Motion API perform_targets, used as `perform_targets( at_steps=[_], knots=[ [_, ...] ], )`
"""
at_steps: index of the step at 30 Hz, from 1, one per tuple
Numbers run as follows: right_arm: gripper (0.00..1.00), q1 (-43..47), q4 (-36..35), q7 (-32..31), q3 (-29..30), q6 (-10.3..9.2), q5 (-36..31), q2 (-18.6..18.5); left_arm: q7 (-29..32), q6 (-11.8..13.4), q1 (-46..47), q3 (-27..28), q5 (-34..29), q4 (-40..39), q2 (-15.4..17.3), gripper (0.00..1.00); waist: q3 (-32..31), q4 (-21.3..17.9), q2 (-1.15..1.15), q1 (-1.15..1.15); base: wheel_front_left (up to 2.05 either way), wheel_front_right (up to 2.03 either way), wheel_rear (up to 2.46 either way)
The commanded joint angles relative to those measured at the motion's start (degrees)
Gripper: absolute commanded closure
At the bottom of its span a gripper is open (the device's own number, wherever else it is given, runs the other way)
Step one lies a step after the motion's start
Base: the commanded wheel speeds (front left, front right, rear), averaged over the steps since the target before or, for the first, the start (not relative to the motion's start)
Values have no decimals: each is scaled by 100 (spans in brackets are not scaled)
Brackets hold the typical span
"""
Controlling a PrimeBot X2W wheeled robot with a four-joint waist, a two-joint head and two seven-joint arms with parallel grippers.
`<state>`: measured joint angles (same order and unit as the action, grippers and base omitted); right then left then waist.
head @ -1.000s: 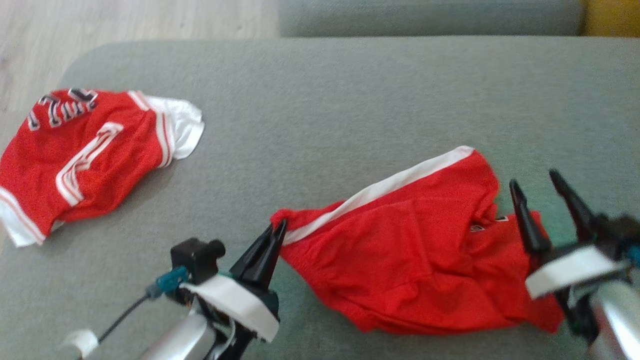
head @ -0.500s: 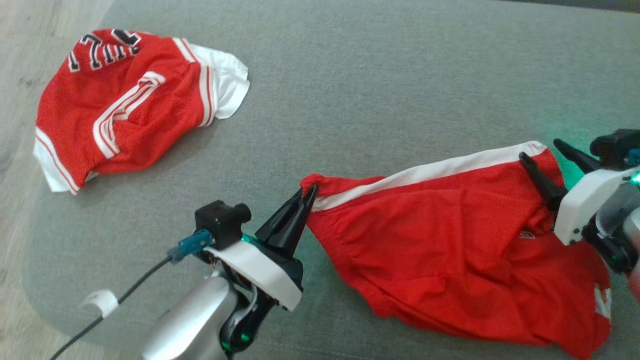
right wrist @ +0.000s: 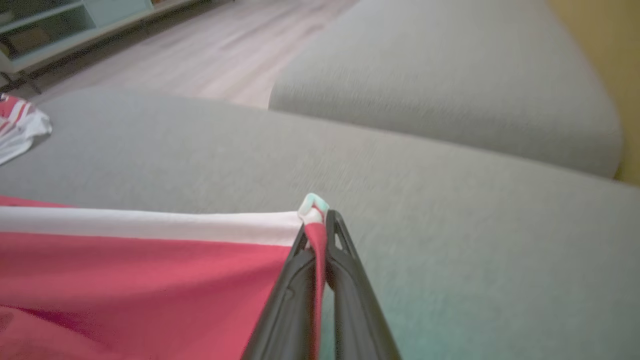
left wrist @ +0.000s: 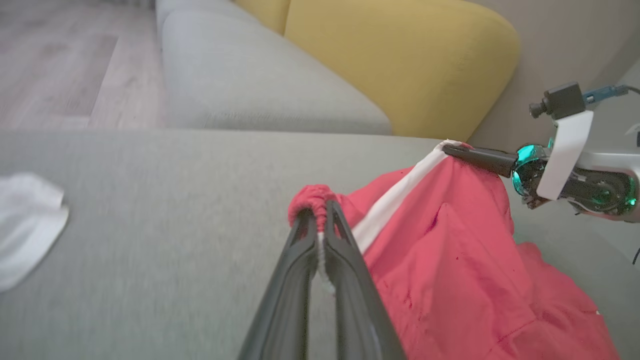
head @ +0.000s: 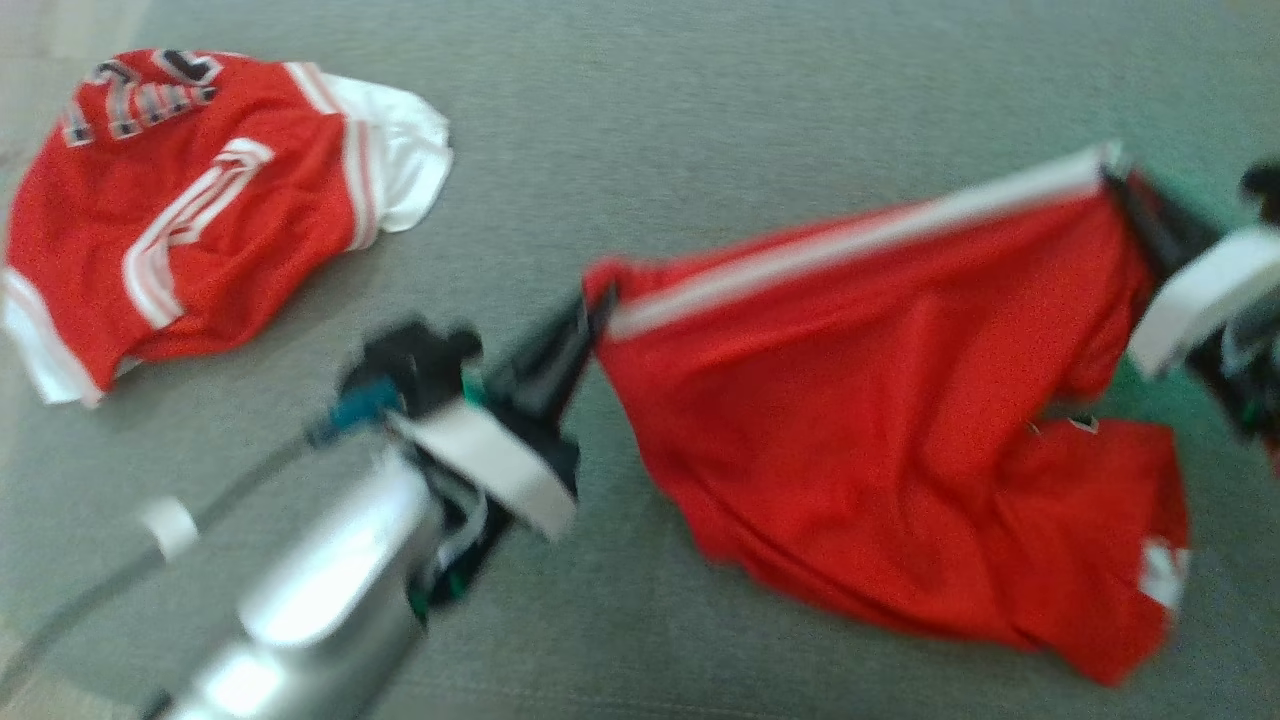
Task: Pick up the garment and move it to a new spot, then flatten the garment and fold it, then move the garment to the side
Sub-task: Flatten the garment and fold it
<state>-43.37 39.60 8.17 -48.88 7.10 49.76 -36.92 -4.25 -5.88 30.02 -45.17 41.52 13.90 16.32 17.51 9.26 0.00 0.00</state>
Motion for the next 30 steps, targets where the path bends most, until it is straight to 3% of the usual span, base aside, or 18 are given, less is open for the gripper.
perform_targets(
  at_steps=[1,5,10,16,21,25,30],
  knots=[
    [100,-341,8,211,40,39,-67,-209,4,-3,689,296,-165,-271,193,100,117,-252,0,0,0,0,0],
    [100,-1204,272,517,338,39,-64,-369,-5,-39,1881,401,-549,-194,132,100,299,-614,0,0,0,0,0],
    [100,-2275,328,660,775,39,-225,-671,-444,-110,3611,421,-996,457,-277,100,461,-1078,0,0,0,0,0],
    [100,-2898,-257,680,1526,39,-592,-931,-1009,-153,4965,363,-1308,1276,-479,100,486,-1476,0,0,0,0,0],
    [100,-1992,-912,682,1930,39,-935,-949,-1071,-158,4396,106,-1576,1200,-291,100,449,-1572,0,0,0,0,0],
    [100,-494,-1296,682,2260,39,-1094,-784,-1073,-159,2994,-223,-1808,775,-161,100,410,-1509,0,0,0,0,0],
    [100,1616,-1921,682,3365,39,-1398,-211,-1074,-103,1000,-427,-2079,248,-117,100,240,-1420,0,0,0,0,0]
  ],
)
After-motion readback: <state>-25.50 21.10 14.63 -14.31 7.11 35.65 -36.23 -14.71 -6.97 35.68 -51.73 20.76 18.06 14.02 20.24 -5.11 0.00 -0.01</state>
